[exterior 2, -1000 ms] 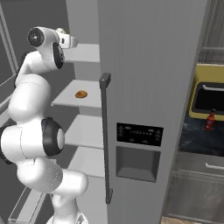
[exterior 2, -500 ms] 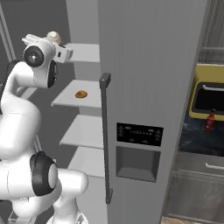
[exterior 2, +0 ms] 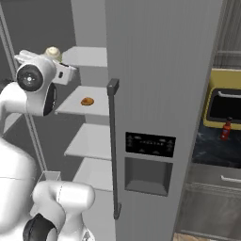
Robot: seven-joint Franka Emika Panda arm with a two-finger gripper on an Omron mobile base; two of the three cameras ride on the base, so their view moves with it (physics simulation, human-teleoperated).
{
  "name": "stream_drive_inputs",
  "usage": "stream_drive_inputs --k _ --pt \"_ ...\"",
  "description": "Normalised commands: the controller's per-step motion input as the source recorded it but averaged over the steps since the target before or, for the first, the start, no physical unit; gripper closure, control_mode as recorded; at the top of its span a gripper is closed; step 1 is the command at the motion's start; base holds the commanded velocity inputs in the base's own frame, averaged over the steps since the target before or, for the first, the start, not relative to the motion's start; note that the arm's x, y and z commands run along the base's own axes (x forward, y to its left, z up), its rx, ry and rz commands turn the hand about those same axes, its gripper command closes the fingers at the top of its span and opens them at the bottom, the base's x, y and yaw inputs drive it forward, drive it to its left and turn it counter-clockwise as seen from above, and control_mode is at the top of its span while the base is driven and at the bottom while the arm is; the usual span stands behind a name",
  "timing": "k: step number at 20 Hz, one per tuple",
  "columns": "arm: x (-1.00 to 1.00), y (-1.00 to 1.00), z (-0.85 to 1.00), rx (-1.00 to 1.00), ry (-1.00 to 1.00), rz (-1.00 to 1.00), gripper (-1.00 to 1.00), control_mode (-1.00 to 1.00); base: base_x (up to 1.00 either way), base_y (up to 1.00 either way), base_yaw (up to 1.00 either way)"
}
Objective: Place the mayonnaise and condiment bottle from the counter to the top shelf of the fridge. If the existing items in the fridge are on the top shelf, move them to other shelves.
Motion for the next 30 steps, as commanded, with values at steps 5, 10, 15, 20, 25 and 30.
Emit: stream_drive_inputs --k 5,10,15,20,25,30 --pt "-1.0 -0.18 -0.95 -0.2 0.35 0.0 1.0 -1.0 0.0 0.0 0.0" --pt "-0.8 -0.1 -0.96 -0.16 0.51 -0.03 1.0 -1.0 0.0 0.0 0.0" --pt "0.06 -0.02 -0.13 0.0 0.04 0.0 1.0 -1.0 0.0 0.0 0.0" --pt "0.41 -0.01 -0.02 -0.01 -0.02 0.0 1.0 -1.0 0.0 0.0 0.0" --pt "0.51 -0.02 -0.09 -0.03 -0.01 0.0 1.0 -1.0 0.0 0.0 0.0" --pt "0.6 0.0 -0.27 -0.08 -0.01 0.0 1.0 -1.0 0.0 0.0 0.0"
